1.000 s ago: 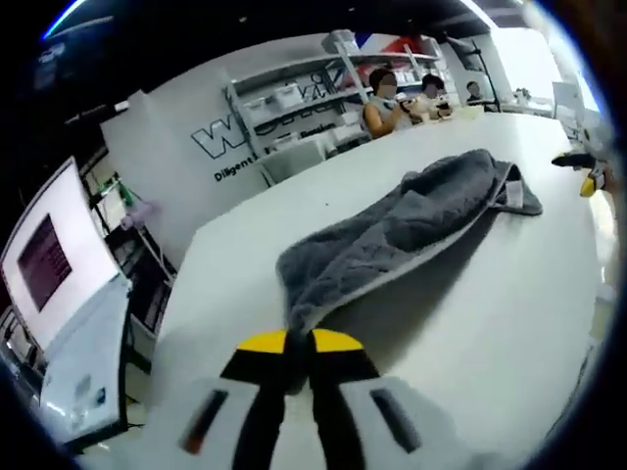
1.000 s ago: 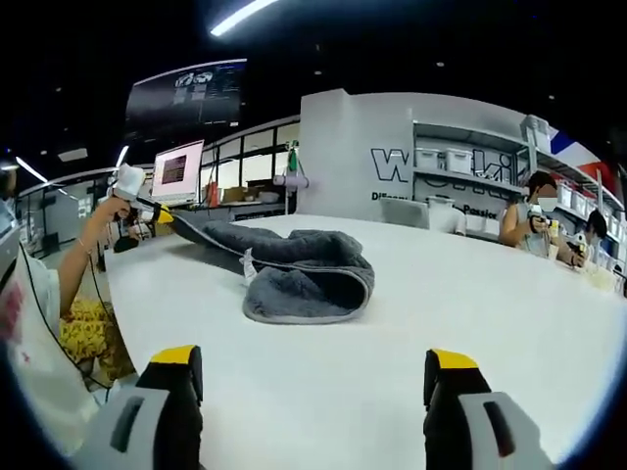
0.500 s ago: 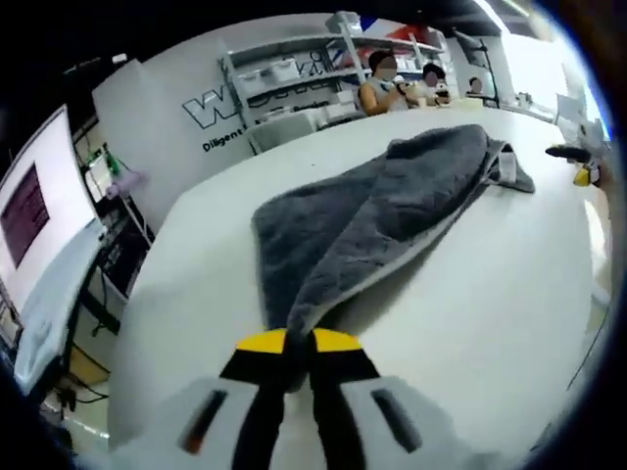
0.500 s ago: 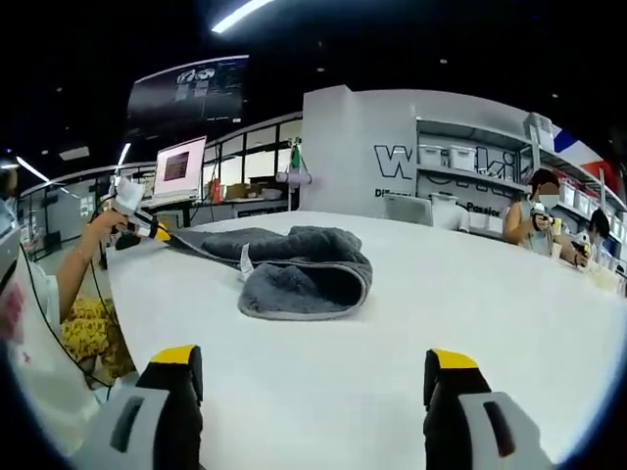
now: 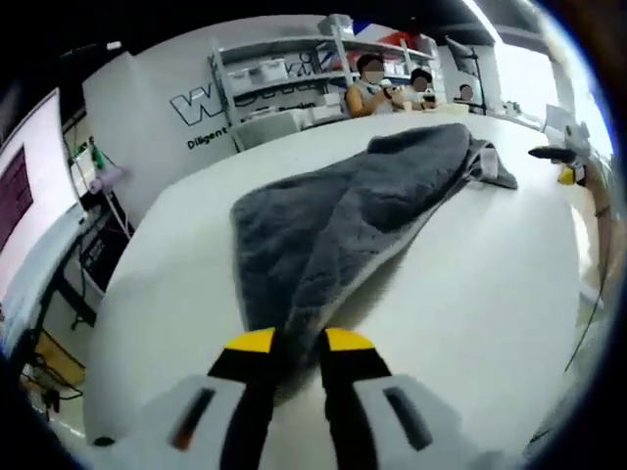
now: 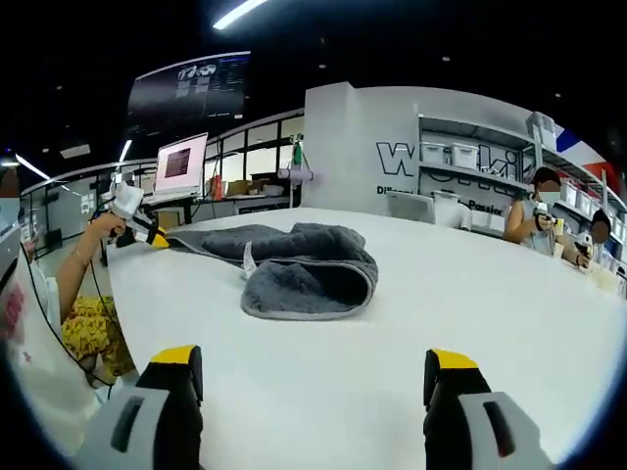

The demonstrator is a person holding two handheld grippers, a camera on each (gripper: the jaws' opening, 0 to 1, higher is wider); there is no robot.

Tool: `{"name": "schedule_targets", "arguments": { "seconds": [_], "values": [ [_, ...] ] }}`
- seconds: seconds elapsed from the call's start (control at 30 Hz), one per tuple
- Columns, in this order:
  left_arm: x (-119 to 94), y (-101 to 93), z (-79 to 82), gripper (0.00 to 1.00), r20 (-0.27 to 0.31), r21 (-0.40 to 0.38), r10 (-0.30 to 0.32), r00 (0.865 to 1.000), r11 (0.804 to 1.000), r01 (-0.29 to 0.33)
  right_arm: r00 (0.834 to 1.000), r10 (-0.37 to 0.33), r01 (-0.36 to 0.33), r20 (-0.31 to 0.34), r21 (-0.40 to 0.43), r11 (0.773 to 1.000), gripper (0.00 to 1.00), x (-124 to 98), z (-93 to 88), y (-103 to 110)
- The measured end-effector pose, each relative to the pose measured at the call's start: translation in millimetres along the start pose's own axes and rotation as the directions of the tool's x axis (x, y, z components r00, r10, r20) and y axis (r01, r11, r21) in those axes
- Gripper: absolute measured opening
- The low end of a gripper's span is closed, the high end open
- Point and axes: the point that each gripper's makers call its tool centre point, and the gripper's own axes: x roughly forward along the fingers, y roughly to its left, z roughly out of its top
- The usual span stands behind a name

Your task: Fold the towel on the table until its edges align and the towel forms a compact rectangular stack.

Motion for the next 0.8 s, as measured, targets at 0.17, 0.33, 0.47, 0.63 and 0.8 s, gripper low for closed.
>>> {"name": "schedule_targets", "arguments": {
  "seconds": [0.17, 0.33, 0.47, 0.63, 0.8],
  "values": [
    [-5.4, -6.3, 7.5, 0.29, 0.057, -0.029, -0.035, 0.998, 0.999, 0.037, 1.000, 0.002, -0.002, -0.003, 0.001, 1.000, 0.98, 1.0, 0.0, 0.8],
    [-13.0, -9.1, 21.7, 0.32, 0.132, -0.041, -0.036, 0.991, 0.998, 0.042, 1.000, 0.002, -0.002, -0.006, 0.006, 1.000, 0.98, 1.6, -1.3, 0.9],
    [-21.7, -15.9, 33.4, 0.32, 0.207, -0.071, -0.038, 0.978, 0.996, 0.054, 1.000, 0.006, -0.006, -0.006, 0.009, 1.000, 0.98, 2.2, -1.6, 2.7],
    [-28.2, -27.5, 33.1, 0.49, 0.219, -0.069, -0.047, 0.975, 0.996, 0.064, 1.000, 0.003, -0.003, -0.012, 0.010, 1.000, 0.99, 2.7, -3.1, 2.2],
    [-29.0, -32.6, 24.1, 0.56, 0.183, -0.032, -0.023, 0.983, 0.999, 0.030, 1.000, 0.007, -0.006, -0.016, 0.022, 1.000, 0.99, 5.2, -6.2, 3.2]
  ]
}}
